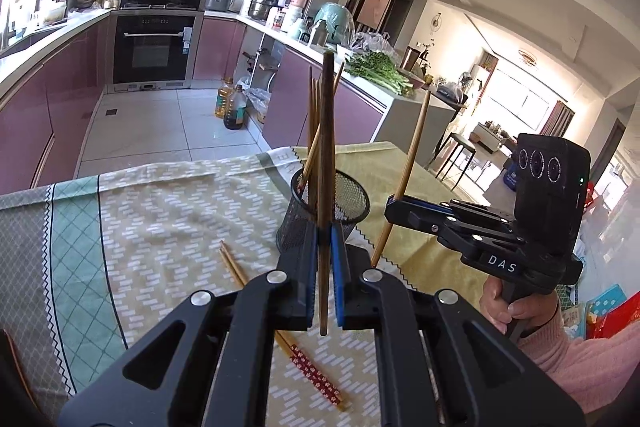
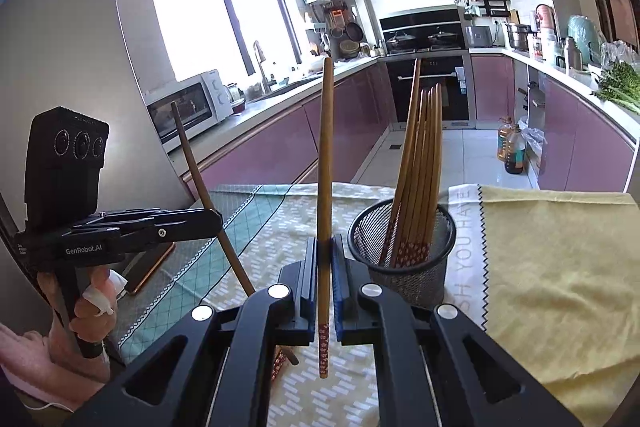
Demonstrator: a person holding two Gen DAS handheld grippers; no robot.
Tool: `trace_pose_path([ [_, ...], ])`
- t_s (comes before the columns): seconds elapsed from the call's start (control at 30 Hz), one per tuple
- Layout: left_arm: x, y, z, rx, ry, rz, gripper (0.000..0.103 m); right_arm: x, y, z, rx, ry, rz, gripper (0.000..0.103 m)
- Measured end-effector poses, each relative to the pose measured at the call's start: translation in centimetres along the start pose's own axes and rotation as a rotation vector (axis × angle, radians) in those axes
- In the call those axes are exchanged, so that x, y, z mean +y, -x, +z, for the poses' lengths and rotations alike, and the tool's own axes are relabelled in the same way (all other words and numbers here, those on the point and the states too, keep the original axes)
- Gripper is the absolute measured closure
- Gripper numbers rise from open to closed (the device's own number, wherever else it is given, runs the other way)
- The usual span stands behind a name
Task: Organize utensils
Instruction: 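Lift the chopstick upright and carry it over the mesh cup, then lower the chopstick into the mesh cup and open the right gripper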
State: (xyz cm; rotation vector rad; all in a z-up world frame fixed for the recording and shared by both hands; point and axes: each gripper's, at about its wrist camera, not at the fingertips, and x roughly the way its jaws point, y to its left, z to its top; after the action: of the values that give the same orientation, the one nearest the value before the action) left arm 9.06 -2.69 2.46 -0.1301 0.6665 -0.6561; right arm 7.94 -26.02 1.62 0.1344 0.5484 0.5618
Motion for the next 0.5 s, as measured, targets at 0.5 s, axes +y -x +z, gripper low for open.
trace_pose_path([
  [0.5, -1.3, -0.8, 5.8, -0.091, -0.025, -0.042, 0.096, -1.8, 1.9, 4.1, -0.119, 0.023, -0.051, 0.097],
])
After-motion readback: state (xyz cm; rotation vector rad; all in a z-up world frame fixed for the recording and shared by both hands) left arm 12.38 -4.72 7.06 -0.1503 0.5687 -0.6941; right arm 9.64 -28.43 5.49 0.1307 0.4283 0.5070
